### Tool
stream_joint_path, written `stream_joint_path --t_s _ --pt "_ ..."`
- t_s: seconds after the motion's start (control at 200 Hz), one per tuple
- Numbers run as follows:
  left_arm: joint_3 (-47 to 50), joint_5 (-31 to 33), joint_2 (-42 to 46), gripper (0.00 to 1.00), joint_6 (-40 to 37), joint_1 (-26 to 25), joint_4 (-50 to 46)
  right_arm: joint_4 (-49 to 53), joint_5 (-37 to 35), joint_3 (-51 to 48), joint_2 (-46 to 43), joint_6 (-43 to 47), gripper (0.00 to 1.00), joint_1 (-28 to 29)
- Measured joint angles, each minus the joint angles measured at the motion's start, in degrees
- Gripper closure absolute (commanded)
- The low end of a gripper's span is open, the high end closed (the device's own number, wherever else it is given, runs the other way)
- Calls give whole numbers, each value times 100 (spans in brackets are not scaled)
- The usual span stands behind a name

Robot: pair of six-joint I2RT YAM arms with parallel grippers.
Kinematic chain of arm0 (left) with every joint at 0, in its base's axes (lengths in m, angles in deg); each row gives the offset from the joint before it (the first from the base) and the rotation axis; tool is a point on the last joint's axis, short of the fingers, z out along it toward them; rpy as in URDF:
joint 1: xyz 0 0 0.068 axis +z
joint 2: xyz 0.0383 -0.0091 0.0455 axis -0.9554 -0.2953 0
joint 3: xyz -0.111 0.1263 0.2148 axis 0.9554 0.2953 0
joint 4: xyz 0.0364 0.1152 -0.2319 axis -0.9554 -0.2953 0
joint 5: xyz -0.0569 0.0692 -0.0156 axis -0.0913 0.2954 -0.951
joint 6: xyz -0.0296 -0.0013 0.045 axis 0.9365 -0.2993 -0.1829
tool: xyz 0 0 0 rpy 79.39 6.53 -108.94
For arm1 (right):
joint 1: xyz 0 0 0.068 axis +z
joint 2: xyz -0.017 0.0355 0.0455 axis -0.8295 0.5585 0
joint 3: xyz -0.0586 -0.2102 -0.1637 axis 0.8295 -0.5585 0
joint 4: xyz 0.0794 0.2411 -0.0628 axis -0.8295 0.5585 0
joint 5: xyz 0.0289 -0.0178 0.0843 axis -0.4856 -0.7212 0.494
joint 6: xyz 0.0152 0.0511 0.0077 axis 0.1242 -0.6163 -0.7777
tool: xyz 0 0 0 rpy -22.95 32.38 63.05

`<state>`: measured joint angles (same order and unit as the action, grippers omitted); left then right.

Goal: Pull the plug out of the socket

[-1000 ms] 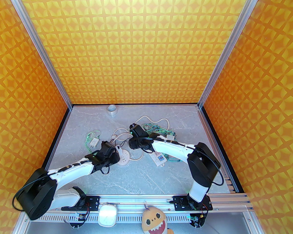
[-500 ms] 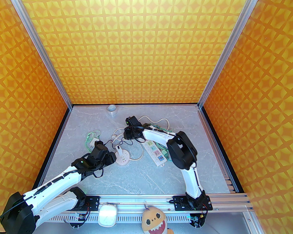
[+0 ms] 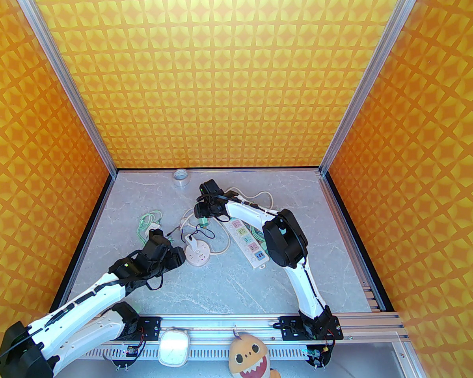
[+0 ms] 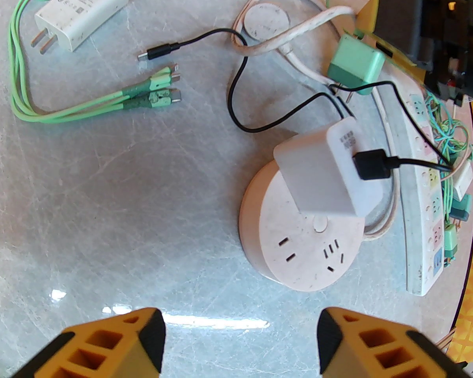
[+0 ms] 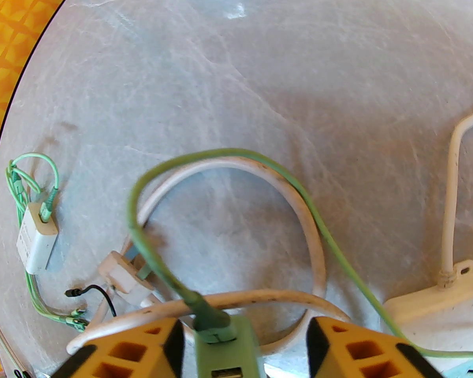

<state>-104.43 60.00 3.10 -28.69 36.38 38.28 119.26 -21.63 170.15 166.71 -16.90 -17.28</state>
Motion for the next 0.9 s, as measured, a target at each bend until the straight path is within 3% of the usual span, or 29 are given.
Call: stream_joint_path --t_s 0.22,0.25,0.265,0.58,0.9 --pt "-2 31 -81 30 -85 0 -2 -74 -39 -1051 -1082 -7 21 0" --pt "-2 31 -103 29 -98 0 -2 -111 -42 -1235 -1318 -22 4 0" --pt "-7 31 -118 29 -103 0 -2 -151 -37 -1322 -1421 -7 2 0" --pt "-184 52 -470 27 -168 0 85 -920 114 -2988 -2973 -157 2 68" --pt "-824 361 -1843 30 -96 -140 254 -1436 -96 -4592 -3899 -391 2 133"
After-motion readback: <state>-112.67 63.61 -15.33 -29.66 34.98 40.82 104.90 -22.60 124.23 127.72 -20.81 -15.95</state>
